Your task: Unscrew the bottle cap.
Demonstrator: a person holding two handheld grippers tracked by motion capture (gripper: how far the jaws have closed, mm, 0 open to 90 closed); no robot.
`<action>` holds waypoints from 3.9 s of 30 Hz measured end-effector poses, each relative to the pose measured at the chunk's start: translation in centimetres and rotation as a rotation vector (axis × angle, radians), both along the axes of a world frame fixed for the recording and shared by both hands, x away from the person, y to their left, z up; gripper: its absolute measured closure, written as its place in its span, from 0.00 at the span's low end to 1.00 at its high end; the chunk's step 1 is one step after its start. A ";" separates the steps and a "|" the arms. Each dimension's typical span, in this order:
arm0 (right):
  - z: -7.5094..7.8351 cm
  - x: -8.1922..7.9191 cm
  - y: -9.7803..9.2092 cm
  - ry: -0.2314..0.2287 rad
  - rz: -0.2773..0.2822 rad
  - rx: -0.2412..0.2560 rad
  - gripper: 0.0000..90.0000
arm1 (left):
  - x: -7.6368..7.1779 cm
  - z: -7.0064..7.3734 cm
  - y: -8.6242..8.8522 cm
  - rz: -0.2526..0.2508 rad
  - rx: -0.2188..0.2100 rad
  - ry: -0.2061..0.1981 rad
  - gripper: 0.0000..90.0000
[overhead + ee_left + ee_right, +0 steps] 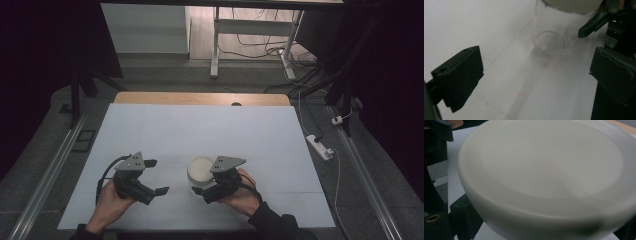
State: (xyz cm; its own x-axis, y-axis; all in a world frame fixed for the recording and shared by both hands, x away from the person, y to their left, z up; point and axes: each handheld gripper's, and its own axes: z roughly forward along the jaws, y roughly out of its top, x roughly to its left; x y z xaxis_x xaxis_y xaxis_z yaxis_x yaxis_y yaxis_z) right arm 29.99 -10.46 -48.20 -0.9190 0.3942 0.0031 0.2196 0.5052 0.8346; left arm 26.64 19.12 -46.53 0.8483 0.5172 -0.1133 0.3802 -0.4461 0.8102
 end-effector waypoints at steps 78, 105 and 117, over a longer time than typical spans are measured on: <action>-0.2 0.2 0.6 0.019 0.038 0.026 0.07 | 4.0 4.1 -7.9 -0.296 0.074 -0.036 0.01; 0.0 0.2 0.8 0.020 0.020 0.027 0.07 | 3.2 3.2 -9.8 -0.112 0.061 0.000 0.09; 0.1 0.3 0.5 0.028 0.020 0.039 0.07 | 3.2 3.8 -9.6 -0.148 0.062 -0.003 0.01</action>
